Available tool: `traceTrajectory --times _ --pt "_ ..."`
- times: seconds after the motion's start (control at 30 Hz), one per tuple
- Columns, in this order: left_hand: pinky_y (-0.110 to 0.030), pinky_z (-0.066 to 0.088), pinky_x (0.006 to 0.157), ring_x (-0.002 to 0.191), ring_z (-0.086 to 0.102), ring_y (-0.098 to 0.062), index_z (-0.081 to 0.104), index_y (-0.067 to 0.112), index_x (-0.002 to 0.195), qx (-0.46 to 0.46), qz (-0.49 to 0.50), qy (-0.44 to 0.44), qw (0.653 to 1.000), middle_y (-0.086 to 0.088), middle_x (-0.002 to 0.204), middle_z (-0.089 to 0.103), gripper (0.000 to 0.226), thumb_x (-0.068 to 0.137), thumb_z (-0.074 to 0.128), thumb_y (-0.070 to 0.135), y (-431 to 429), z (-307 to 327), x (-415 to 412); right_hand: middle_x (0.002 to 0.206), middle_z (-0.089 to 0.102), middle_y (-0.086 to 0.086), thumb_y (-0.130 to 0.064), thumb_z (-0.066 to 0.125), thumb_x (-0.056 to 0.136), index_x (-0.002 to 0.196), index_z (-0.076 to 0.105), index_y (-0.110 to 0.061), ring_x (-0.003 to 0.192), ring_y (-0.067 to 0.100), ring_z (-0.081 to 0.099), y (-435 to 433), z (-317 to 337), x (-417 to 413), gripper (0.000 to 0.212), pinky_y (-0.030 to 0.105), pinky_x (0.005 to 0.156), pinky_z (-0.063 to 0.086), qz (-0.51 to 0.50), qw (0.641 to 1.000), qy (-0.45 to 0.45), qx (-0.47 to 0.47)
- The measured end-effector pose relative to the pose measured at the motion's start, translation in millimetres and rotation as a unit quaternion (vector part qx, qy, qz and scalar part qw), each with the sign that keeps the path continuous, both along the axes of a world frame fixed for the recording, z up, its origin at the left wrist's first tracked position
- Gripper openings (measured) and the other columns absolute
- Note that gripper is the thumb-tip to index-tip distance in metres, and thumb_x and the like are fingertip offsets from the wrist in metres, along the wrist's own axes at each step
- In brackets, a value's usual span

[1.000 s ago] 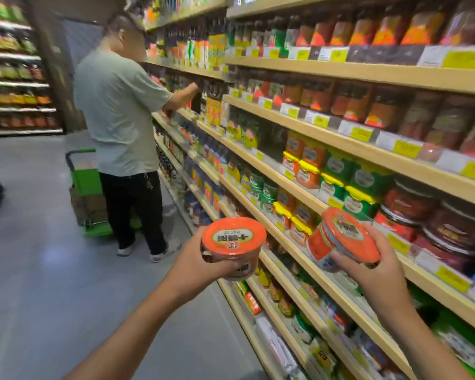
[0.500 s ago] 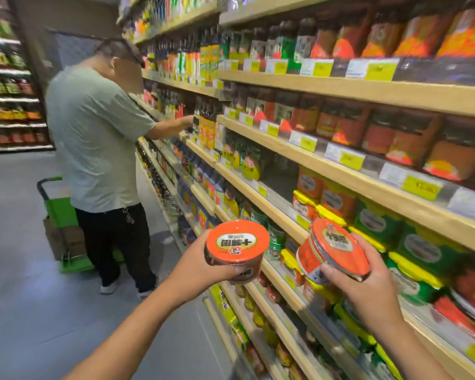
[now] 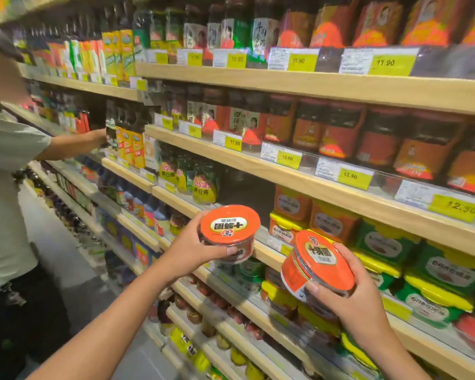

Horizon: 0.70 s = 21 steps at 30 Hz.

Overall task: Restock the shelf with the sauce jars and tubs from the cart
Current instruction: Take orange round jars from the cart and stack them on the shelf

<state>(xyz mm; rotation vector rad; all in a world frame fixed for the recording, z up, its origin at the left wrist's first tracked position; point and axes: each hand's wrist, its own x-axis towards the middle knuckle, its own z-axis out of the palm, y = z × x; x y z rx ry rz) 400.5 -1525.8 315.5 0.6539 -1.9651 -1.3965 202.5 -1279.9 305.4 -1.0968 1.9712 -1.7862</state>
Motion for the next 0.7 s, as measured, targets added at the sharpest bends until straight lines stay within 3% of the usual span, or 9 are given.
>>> traceTrajectory --times 0.1,0.2,0.33,0.4,0.47,0.53,0.6,0.7 --pt "-0.024 0.056 0.087 0.105 0.068 -0.005 0.045 0.039 0.129 -0.012 -0.044 -0.014 0.999 0.008 0.122 0.065 0.084 0.063 0.096 0.023 -52.5 3.7 -16.8 0.121 0.056 -0.018 -0.036 0.086 0.049 0.133 0.047 -0.036 0.098 0.0 0.062 -25.6 0.7 19.5 0.092 0.013 0.065 0.055 -0.053 0.999 -0.006 -0.007" --pt "-0.029 0.056 0.093 0.107 0.067 -0.007 0.045 0.034 0.133 -0.038 -0.079 -0.03 0.996 0.008 0.121 0.065 0.091 0.058 0.097 0.032 -100.7 7.4 -35.6 0.118 0.054 -0.02 -0.037 0.085 0.05 0.134 0.046 -0.035 0.092 -0.01 0.061 -48.7 3.0 38.6 0.093 0.01 0.063 0.053 -0.093 0.996 -0.011 -0.004" --pt "-0.014 0.05 0.082 0.102 0.064 -0.005 0.046 0.026 0.13 -0.085 -0.104 -0.052 0.99 0.014 0.112 0.061 0.081 0.065 0.095 0.02 -143.8 17.2 -67.6 0.116 0.056 -0.019 -0.032 0.084 0.052 0.137 0.046 -0.028 0.09 -0.015 0.06 -70.6 4.2 59.8 0.093 0.01 0.066 0.054 -0.142 0.99 -0.005 -0.01" --pt "-0.023 0.051 0.086 0.101 0.065 -0.011 0.047 0.022 0.123 -0.1 -0.112 -0.069 0.986 0.012 0.107 0.063 0.077 0.063 0.096 0.023 -164.7 17.6 -88.2 0.118 0.055 -0.018 -0.032 0.084 0.052 0.137 0.046 -0.028 0.091 -0.016 0.059 -80.5 6.2 68.7 0.093 0.01 0.067 0.054 -0.164 0.986 0.006 -0.007" --pt "-0.03 0.055 0.089 0.099 0.067 -0.011 0.053 0.02 0.119 -0.116 -0.122 -0.099 0.981 0.009 0.106 0.068 0.08 0.057 0.098 0.04 -179.1 17.8 -105.2 0.118 0.053 -0.02 -0.034 0.084 0.052 0.138 0.045 -0.028 0.092 -0.018 0.058 -88.7 6.4 75.3 0.094 0.009 0.066 0.053 -0.183 0.983 0.016 -0.004" --pt "-0.035 0.058 0.09 0.097 0.07 -0.011 0.062 0.02 0.119 -0.122 -0.138 -0.117 0.976 0.006 0.104 0.074 0.079 0.054 0.097 0.048 -187.2 17.3 -120.4 0.119 0.053 -0.021 -0.036 0.084 0.052 0.139 0.045 -0.028 0.094 -0.017 0.058 -95.1 5.9 81.3 0.096 0.011 0.068 0.054 -0.202 0.979 0.023 -0.004" --pt "-0.037 0.06 0.086 0.094 0.072 -0.015 0.071 0.015 0.111 -0.119 -0.158 -0.133 0.971 0.002 0.098 0.076 0.062 0.061 0.094 0.042 -186.2 18.9 -131.0 0.12 0.054 -0.022 -0.039 0.086 0.052 0.139 0.045 -0.029 0.096 -0.015 0.058 -98.3 3.0 85.9 0.097 0.015 0.074 0.057 -0.218 0.975 0.031 -0.003" --pt "-0.031 0.058 0.072 0.086 0.069 -0.016 0.072 0.011 0.1 -0.123 -0.181 -0.17 0.961 0.0 0.093 0.074 0.046 0.069 0.091 0.04 -178.5 21.4 -141.8 0.116 0.055 -0.031 -0.044 0.094 0.053 0.137 0.046 -0.037 0.1 -0.011 0.059 -101.4 -3.4 92.7 0.097 0.026 0.078 0.06 -0.242 0.969 0.042 0.0"
